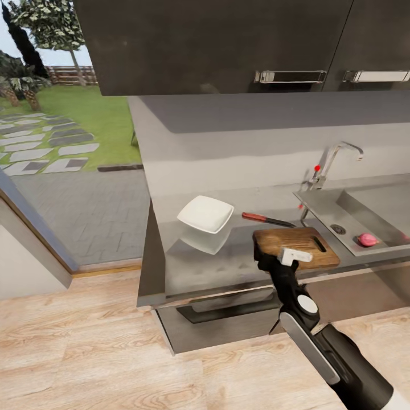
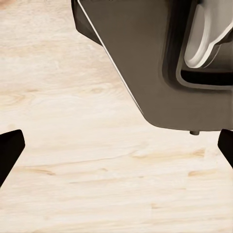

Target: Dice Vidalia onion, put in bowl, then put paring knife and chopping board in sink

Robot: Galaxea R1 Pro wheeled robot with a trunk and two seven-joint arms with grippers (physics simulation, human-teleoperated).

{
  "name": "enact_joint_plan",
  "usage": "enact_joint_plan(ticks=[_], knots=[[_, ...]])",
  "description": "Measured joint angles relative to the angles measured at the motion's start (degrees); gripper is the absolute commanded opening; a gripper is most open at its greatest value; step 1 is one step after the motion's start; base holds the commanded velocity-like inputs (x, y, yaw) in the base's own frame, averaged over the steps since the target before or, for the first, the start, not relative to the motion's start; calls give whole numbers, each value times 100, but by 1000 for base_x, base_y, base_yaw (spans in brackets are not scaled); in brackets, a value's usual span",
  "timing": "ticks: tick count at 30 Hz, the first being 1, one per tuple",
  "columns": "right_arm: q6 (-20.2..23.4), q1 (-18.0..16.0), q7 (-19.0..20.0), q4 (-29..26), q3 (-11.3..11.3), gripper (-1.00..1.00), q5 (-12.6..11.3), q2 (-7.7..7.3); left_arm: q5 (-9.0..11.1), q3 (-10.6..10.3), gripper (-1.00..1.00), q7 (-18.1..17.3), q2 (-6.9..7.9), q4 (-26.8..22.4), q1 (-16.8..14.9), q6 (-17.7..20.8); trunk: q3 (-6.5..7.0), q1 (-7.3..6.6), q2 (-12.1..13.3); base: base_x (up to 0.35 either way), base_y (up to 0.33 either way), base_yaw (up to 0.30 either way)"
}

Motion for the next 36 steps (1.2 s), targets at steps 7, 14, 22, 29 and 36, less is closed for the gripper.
enact_joint_plan(ticks=[7, 14, 22, 29, 36], knots=[[-221, 251, 0, 2, 88, 100, 34, -59, 0, 0, 100, 2, 0, -2, 0, -1, 0, 0, 0, 0, 0, 0], [-655, 355, -5, 3, 540, 100, 55, -71, 0, 0, 100, 2, 0, -6, 0, -2, 0, 0, 0, -13, -3, 0], [-749, 364, -6, 2, 624, 100, 59, -70, 0, 0, 100, 3, 0, -3, -1, -2, 0, 2, 0, -165, -115, 0], [-756, 365, -10, 6, 630, 100, 52, -71, 0, 0, 100, 3, 0, -1, -1, -4, 0, 3, 0, -254, -184, 0], [-755, 365, -8, 10, 631, 100, 52, -69, 0, 0, 100, 4, 0, 0, -1, -3, 0, 3, 0, -262, -190, 0]])
